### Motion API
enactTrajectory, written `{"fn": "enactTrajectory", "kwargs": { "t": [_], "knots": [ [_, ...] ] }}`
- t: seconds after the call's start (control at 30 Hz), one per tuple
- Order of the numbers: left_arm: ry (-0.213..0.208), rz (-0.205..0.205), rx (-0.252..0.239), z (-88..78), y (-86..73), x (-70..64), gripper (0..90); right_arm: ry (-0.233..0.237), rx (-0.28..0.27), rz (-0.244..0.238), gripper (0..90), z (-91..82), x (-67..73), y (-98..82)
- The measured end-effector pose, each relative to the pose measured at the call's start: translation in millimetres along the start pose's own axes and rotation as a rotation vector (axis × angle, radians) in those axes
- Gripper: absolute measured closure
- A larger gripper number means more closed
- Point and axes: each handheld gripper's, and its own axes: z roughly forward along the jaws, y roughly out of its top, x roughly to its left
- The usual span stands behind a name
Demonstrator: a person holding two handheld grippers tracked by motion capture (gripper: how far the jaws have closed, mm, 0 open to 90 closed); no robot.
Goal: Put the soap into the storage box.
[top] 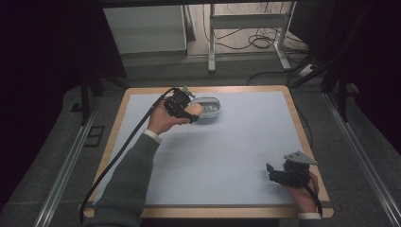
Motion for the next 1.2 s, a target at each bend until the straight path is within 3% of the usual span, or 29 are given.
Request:
{"fn": "enactTrajectory", "kwargs": {
  "t": [0.57,0.93,1.2],
  "knots": [
    [-0.005,-0.008,0.014,21.2,15.8,17.6,32.6,-0.009,0.003,0.009,9.1,0.5,-1.8,-1.0],
    [-0.002,0.01,0.034,39.2,28.7,29.2,32.6,-0.014,0.012,0.008,9.2,2.0,-2.5,-1.9],
    [-0.04,0.016,0.045,61.2,39.5,32.6,32.6,-0.017,0.016,0.008,9.2,3.8,-2.2,-2.7]
  ]
}}
